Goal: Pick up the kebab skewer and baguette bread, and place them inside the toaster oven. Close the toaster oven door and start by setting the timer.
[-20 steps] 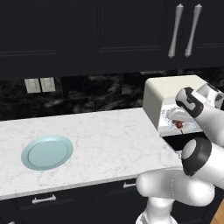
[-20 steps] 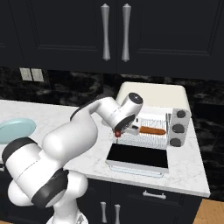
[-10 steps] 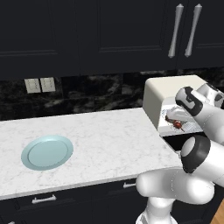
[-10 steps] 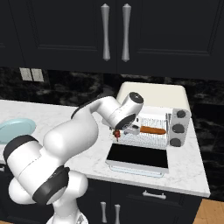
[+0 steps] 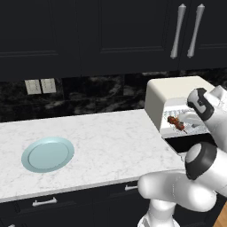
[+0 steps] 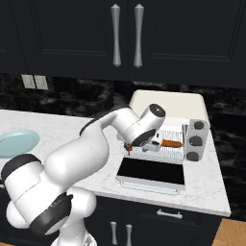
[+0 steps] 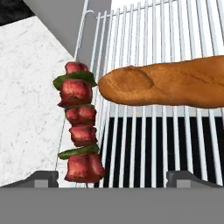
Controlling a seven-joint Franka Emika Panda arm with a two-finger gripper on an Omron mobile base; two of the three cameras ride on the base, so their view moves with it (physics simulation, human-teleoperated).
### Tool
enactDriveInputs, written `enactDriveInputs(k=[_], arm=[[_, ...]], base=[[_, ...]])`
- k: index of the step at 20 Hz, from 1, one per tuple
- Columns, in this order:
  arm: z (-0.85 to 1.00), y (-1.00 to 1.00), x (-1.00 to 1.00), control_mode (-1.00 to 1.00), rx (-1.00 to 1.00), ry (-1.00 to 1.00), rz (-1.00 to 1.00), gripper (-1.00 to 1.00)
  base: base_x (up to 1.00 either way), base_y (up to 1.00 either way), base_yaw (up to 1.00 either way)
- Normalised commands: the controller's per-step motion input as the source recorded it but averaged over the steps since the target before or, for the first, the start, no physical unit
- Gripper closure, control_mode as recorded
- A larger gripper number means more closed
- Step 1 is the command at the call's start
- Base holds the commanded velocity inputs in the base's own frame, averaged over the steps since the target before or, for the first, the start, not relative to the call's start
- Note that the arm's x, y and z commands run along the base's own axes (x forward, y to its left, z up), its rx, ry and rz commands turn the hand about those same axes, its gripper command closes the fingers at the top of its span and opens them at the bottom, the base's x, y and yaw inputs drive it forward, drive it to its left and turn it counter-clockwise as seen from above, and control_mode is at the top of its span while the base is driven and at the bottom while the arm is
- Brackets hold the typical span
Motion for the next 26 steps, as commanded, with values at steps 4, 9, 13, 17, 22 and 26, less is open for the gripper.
enactDriveInputs(k=[4,9,13,17,22,26], arm=[[0.10,-0.72,-0.93,-1.00,0.00,0.00,-0.04,-1.00],[0.02,-0.94,-0.50,-1.00,0.00,0.09,-0.19,-1.00],[-0.35,-0.33,-0.03,-1.00,-0.04,0.12,-0.30,-1.00],[-0.60,0.00,0.42,-1.00,-0.06,0.06,-0.28,-1.00],[-0.49,0.12,0.18,-1.00,-0.02,0.00,-0.13,-1.00],[-0.32,0.00,0.00,-1.00,0.00,0.00,-0.01,-1.00]], base=[[0.00,0.00,0.00],[0.00,0.00,0.00],[0.00,0.00,0.00],[0.00,0.00,0.00],[0.00,0.00,0.00],[0.00,0.00,0.00]])
